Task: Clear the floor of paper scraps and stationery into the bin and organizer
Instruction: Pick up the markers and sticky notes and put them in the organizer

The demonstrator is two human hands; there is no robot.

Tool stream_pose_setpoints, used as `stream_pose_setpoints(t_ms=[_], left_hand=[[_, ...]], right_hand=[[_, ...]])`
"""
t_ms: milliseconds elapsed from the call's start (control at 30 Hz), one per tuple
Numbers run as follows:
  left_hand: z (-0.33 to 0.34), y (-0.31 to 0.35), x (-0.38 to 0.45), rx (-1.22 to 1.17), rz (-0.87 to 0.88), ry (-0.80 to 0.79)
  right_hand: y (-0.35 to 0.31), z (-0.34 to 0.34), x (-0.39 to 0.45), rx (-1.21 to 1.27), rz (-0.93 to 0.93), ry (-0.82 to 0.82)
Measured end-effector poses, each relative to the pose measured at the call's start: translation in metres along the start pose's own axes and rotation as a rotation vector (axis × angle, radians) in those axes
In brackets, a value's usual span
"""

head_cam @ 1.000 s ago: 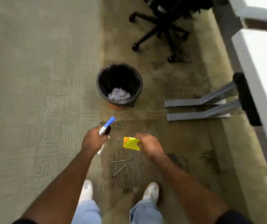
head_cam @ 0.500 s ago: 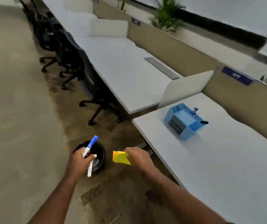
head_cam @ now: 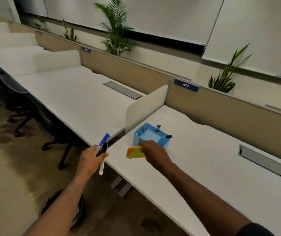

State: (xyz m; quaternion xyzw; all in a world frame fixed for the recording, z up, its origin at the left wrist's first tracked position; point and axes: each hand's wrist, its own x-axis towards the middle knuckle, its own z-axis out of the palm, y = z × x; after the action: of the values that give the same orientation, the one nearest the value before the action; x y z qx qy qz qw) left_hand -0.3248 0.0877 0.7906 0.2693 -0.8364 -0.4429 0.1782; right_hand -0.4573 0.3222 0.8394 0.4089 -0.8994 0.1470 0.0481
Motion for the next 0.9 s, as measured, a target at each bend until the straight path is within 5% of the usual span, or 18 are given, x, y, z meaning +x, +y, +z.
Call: stream_pose_setpoints(t_ms=[400, 900], left_hand=[[0.115, 0.09, 0.108, -0.105, 0.054, 0.001], [0.166, 0.125, 0.175, -0.066, 0.111, 0.041]], right_hand=[[0.2, -0.032, 0.079, -0.154, -0.067, -0.15], [0.24, 0.011, 0.119, -0.099, -0.357, -0.361]])
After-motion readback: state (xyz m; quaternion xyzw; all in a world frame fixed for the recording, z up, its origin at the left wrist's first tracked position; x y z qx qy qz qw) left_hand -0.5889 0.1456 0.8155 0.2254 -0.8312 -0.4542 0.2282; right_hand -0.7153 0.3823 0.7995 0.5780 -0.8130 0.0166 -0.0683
